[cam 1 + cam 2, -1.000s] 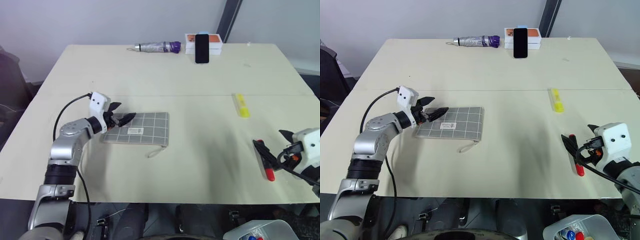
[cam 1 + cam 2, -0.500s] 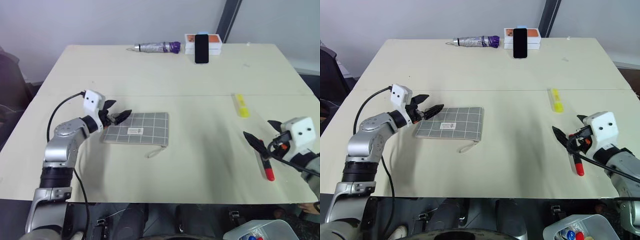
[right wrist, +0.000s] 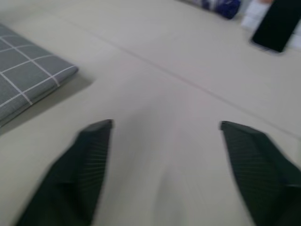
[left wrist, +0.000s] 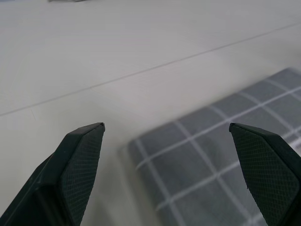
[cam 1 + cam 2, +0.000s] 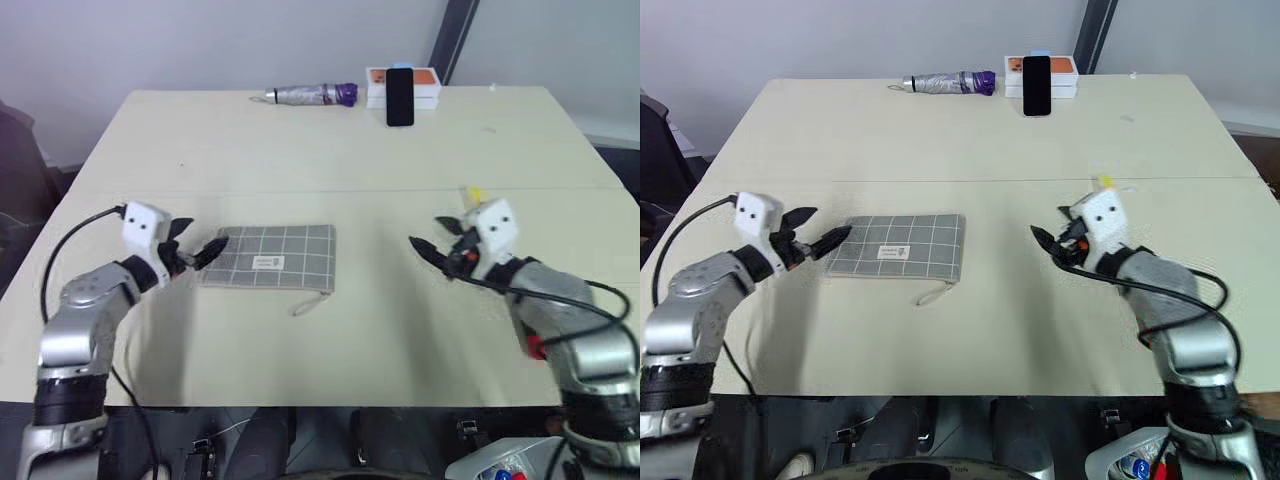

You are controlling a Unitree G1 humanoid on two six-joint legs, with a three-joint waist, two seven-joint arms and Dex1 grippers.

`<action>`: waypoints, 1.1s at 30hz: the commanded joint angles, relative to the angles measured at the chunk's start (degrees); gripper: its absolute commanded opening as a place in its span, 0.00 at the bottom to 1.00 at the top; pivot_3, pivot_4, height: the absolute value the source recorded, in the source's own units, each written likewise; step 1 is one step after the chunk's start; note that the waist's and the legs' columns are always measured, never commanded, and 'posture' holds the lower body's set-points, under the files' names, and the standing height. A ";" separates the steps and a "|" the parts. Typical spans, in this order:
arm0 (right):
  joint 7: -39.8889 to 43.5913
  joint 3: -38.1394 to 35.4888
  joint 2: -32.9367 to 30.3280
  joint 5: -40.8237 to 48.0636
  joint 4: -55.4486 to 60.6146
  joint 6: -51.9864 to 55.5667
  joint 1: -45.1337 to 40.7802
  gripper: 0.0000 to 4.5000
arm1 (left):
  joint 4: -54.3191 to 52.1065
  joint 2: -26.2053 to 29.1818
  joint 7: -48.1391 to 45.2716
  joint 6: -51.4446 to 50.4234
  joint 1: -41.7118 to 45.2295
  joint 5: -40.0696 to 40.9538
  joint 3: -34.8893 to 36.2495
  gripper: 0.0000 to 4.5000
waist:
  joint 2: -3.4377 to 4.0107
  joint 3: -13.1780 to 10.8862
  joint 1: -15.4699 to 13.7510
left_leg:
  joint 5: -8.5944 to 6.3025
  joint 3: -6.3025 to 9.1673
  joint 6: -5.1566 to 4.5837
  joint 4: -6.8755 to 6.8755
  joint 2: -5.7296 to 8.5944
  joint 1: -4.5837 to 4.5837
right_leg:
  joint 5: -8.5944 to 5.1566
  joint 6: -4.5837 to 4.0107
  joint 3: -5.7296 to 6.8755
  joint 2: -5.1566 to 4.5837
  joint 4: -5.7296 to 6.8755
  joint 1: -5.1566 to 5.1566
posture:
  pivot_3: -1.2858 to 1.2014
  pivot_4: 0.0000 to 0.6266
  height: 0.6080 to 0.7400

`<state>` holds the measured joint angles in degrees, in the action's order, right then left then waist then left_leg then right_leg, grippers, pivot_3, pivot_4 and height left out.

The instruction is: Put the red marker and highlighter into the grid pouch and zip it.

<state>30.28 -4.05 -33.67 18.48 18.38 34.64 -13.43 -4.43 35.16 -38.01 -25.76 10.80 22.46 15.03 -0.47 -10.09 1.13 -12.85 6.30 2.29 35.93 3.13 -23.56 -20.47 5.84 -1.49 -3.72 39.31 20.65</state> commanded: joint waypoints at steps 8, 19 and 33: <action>-2.76 11.12 4.93 -8.76 -8.52 -0.99 -9.00 0.00 | 2.97 9.86 -2.66 15.35 -8.47 -10.03 2.31 1.00 | -0.01 0.00 -0.37 | -0.01 0.01 0.01 -0.05 0.04 -0.02 | 0.00 -0.01 0.03 -0.09 -0.10 -0.01 | 0.52 0.24 1.00; -6.62 16.84 11.06 -14.18 -9.45 3.76 -11.19 0.00 | 21.82 14.86 -14.17 39.30 0.20 -21.38 -11.54 1.00 | 0.02 0.01 -0.35 | 0.00 -0.03 0.02 -0.30 0.05 -0.02 | 0.00 -0.02 0.02 -0.12 -0.12 0.19 | 0.52 0.24 1.00; -8.87 20.16 19.45 -18.50 -19.14 2.69 -16.56 0.00 | 35.81 12.07 -21.64 60.89 11.80 -24.18 -20.30 1.00 | 0.06 0.06 -0.05 | 0.01 -0.06 0.02 -0.30 0.08 0.00 | 0.01 0.00 0.07 -0.01 0.01 0.33 | 0.52 0.24 1.00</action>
<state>21.13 15.58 -14.53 0.29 -0.47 38.25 -29.15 30.99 47.91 -57.50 33.52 23.21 -1.52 -2.82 -0.41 -10.03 1.08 -12.84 6.24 2.31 35.63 3.21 -23.55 -20.46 5.84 -1.43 -3.72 39.33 20.97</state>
